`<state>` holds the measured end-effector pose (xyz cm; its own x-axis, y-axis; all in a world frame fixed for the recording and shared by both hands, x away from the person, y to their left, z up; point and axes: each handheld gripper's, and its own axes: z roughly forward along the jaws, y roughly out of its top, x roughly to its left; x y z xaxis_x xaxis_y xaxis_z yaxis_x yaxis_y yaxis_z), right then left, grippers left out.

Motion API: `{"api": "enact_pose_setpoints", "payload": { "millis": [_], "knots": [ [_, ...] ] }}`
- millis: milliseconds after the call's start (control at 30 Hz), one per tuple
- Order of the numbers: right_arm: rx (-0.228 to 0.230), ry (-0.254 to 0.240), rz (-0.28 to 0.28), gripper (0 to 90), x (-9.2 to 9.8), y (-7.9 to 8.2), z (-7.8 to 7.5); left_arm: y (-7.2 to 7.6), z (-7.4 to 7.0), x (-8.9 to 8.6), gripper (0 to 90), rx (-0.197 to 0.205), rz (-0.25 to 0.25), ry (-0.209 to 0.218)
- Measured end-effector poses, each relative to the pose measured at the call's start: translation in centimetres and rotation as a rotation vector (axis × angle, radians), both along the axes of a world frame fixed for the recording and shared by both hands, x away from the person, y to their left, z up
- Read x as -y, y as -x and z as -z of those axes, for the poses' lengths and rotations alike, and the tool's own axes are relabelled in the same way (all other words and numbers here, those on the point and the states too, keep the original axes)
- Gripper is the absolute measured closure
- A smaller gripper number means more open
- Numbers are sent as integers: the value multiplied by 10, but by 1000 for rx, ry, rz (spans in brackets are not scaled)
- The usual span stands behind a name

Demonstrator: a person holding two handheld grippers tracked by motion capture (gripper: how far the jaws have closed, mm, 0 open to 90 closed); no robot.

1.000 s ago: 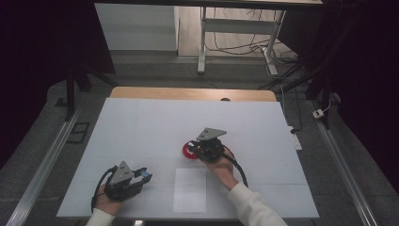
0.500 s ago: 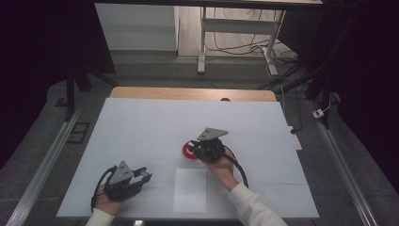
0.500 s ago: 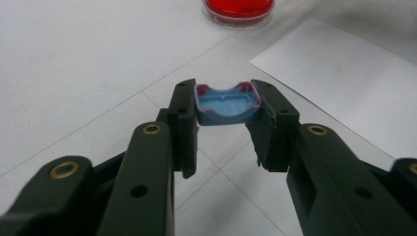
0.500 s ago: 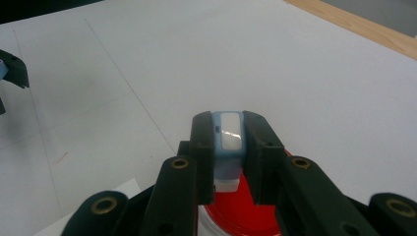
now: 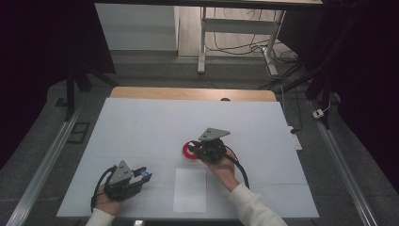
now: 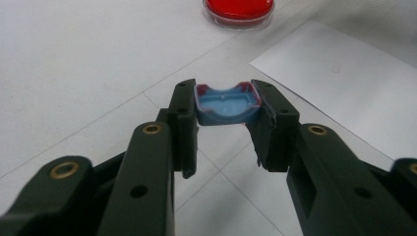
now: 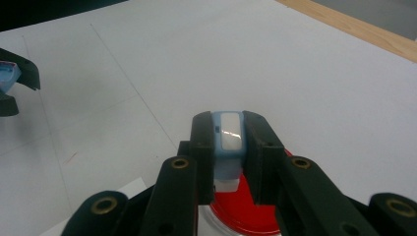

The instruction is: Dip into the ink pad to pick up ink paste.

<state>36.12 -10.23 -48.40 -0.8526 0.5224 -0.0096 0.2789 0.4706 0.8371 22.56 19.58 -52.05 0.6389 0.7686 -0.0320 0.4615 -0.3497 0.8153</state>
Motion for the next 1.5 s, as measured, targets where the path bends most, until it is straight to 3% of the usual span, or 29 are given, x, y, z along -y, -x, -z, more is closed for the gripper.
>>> {"api": "enact_pose_setpoints", "payload": {
  "millis": [833, 1500],
  "knots": [
    [-5, -27, -24, 750, 13, 17, -10, -2, 0, 1, 646, 1, -3, 3],
    [-20, -22, -53, 750, 17, 32, -7, -2, -1, 0, 646, 4, -7, 6]
  ]
}}
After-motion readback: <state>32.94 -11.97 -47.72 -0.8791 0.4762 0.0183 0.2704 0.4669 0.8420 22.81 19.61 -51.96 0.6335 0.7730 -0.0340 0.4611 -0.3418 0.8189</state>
